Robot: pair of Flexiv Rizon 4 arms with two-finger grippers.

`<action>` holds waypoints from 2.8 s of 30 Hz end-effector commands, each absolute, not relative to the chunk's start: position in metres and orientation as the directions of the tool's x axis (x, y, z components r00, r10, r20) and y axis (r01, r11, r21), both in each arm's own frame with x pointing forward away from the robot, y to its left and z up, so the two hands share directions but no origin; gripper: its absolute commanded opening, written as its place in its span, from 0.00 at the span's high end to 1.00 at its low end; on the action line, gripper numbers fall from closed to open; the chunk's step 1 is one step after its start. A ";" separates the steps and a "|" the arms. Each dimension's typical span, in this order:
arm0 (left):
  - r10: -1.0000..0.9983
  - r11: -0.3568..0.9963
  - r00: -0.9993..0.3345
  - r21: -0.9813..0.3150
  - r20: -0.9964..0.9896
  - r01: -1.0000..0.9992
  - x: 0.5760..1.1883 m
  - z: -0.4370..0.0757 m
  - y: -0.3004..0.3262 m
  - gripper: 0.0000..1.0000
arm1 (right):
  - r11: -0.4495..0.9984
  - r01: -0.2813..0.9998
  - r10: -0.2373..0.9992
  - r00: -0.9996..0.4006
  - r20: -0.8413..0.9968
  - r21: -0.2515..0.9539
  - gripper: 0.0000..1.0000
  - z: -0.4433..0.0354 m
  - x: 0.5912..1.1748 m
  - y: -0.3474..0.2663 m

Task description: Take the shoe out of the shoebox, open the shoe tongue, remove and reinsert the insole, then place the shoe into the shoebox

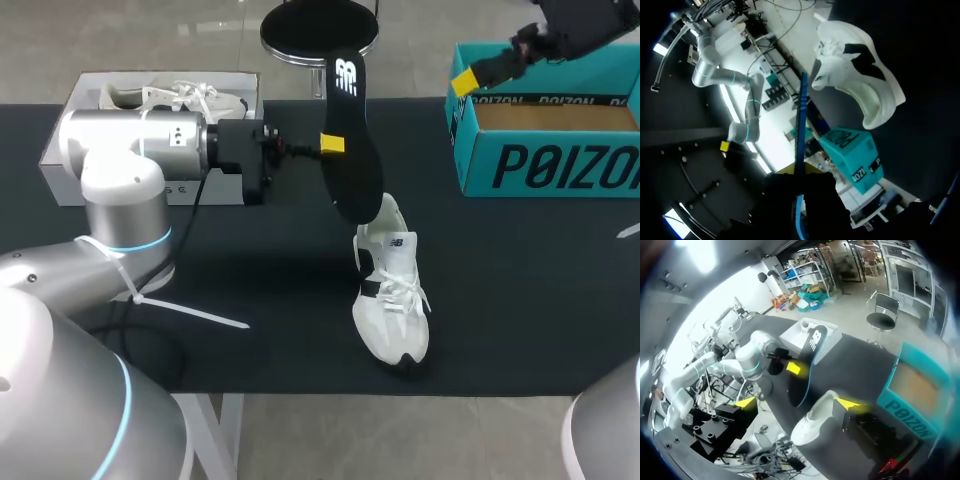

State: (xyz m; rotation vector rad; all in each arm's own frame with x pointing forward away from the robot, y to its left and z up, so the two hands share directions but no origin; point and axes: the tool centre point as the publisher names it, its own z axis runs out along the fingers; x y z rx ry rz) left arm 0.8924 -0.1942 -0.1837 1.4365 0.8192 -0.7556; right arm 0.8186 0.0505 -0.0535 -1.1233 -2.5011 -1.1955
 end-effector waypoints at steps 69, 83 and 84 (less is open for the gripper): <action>0.041 0.011 0.534 0.535 -0.844 0.845 0.893 -0.184 -0.196 1.00 | 0.255 0.748 0.207 -0.662 0.721 0.613 0.00 -0.150 0.870 0.147; 0.041 0.011 0.534 0.535 -0.844 0.845 0.893 -0.184 -0.196 1.00 | 0.245 0.772 0.177 -0.630 0.756 0.586 0.00 -0.181 0.860 0.169; 0.041 0.011 0.534 0.535 -0.844 0.845 0.893 -0.184 -0.196 1.00 | 0.242 0.773 0.176 -0.630 0.757 0.587 0.00 -0.181 0.860 0.169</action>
